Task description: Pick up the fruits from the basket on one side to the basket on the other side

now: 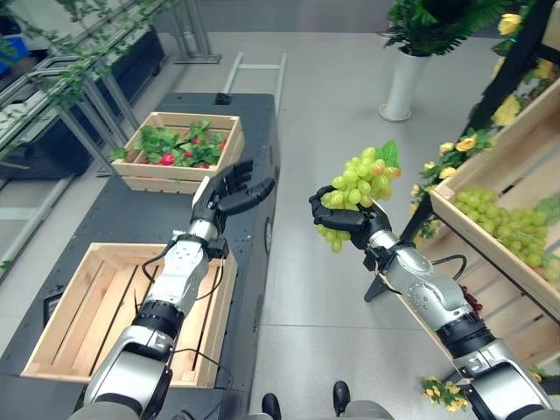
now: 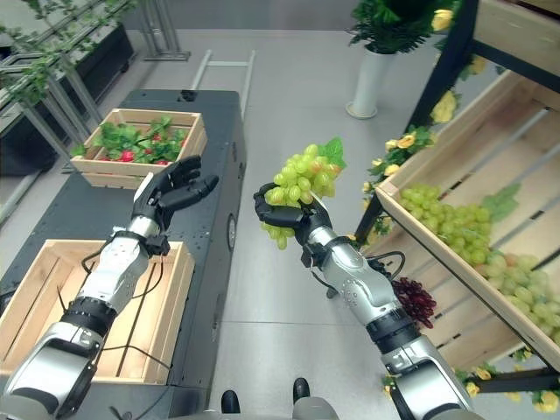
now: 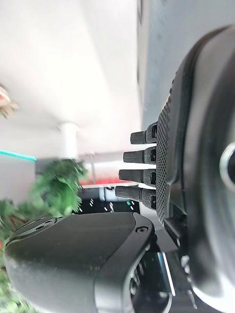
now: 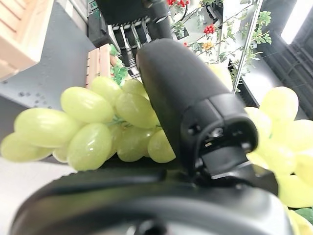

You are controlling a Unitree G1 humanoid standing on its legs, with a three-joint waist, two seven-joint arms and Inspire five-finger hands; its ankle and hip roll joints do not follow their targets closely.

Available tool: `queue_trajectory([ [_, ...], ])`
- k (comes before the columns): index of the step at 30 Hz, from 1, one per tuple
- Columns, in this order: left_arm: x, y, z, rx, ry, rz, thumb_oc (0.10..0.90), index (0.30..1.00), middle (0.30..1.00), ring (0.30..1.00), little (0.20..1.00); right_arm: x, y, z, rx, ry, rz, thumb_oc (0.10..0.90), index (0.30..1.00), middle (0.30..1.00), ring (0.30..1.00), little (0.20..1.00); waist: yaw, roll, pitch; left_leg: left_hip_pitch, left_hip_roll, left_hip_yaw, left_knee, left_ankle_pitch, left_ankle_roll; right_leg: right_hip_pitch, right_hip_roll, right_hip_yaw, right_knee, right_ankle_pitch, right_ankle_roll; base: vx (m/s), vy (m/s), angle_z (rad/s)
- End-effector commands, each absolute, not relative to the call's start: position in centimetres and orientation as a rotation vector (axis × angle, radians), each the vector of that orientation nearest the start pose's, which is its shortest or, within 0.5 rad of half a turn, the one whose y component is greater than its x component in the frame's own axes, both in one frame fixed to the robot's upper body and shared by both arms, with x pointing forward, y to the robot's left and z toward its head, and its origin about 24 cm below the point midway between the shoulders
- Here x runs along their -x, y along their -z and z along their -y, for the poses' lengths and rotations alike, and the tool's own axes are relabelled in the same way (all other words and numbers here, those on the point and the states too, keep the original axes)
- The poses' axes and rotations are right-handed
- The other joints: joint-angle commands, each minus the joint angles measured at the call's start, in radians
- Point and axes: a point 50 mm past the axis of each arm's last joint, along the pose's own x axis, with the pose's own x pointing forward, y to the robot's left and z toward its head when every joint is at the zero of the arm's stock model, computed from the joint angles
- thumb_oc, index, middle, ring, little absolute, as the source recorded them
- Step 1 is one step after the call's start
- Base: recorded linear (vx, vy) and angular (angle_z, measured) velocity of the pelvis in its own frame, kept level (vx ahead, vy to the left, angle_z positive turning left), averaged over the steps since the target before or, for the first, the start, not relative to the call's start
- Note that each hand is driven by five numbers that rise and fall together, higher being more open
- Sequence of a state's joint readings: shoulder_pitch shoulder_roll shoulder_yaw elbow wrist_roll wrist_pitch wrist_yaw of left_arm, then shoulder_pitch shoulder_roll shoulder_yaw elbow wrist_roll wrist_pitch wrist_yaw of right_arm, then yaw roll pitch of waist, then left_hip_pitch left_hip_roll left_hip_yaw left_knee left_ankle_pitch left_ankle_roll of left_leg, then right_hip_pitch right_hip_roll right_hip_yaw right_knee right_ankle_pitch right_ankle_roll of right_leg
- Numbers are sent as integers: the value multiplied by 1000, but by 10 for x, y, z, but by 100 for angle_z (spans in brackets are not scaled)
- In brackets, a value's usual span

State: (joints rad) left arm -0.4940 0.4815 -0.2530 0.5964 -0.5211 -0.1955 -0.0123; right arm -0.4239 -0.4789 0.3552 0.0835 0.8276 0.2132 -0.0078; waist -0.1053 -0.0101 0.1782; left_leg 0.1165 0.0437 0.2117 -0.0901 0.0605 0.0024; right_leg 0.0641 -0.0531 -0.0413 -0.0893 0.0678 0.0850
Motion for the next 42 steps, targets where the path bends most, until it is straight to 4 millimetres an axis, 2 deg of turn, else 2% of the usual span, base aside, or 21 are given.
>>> queue_trajectory([
  [1,-349,-104,-221,-75,21,203,800,900,900,900,900,-316,-164,132,-212,-563,169,400,300,300,300,300,-27,-11,-152,28,-7,-1,3,-91,-13,14,-10,2,2,-16,-7,-2,56,-25],
  [8,-351,-99,-219,-82,-23,180,800,900,900,900,900,-307,-171,136,-140,-664,147,400,300,300,300,300,-71,-23,-139,41,-4,60,3,-99,-10,-1,-9,44,2,0,7,6,46,-24],
  [11,-348,-88,-219,-105,-42,145,800,900,900,900,900,-300,-174,143,-49,-694,141,400,300,300,300,300,-95,-28,-132,45,-3,88,3,-103,-8,-13,-4,74,2,8,12,-3,27,-27],
  [16,-342,-70,-216,-90,-64,87,800,900,900,900,900,-293,-176,154,-4,-718,128,400,300,300,300,300,-130,-33,-115,64,-5,127,3,-114,-1,-16,2,112,2,13,17,-1,28,-25],
  [18,-339,-58,-211,-98,-70,52,800,900,900,900,900,-290,-185,158,38,-753,150,400,300,300,300,300,-158,-30,-104,85,-11,145,3,-139,3,-9,1,132,2,1,27,64,106,-24],
  [20,-337,-54,-210,-101,-64,43,800,900,900,900,900,-289,-188,159,53,-773,159,400,300,300,300,300,-166,-30,-101,91,-13,152,3,-143,4,-8,2,140,2,1,29,48,79,-26],
  [24,-330,-41,-207,-103,-45,12,800,900,900,900,900,-281,-212,161,94,-834,233,400,300,300,300,300,-187,-32,-101,105,-17,184,3,-151,6,-10,4,167,2,6,33,36,57,-22],
  [28,-326,-34,-208,-91,-45,-16,800,900,900,900,900,-280,-237,169,123,-783,324,400,300,300,300,300,-205,-33,-106,113,-21,204,6,-159,6,-16,10,194,2,15,37,23,55,-21],
  [30,-323,-29,-210,-83,-48,-31,800,900,900,900,900,-284,-253,182,121,-725,373,400,300,300,300,300,-214,-34,-112,113,-22,212,12,-166,7,-22,13,210,2,21,40,27,62,-13],
  [35,-320,-24,-211,-79,-43,-51,800,900,900,900,900,-288,-265,200,119,-626,409,400,300,300,300,300,-220,-37,-119,113,-21,220,23,-178,10,-33,17,227,2,32,44,26,31,-14],
  [36,-318,-21,-210,-82,-29,-61,800,900,900,900,900,-290,-267,211,119,-575,406,400,300,300,300,300,-223,-38,-121,110,-21,220,28,-183,13,-37,19,231,3,35,45,25,2,-7],
  [42,-311,-13,-197,-69,25,-77,800,900,900,900,900,-297,-267,238,142,-440,384,400,300,300,300,300,-219,-42,-123,104,-22,215,33,-188,18,-44,23,236,4,40,46,14,1,-4],
])
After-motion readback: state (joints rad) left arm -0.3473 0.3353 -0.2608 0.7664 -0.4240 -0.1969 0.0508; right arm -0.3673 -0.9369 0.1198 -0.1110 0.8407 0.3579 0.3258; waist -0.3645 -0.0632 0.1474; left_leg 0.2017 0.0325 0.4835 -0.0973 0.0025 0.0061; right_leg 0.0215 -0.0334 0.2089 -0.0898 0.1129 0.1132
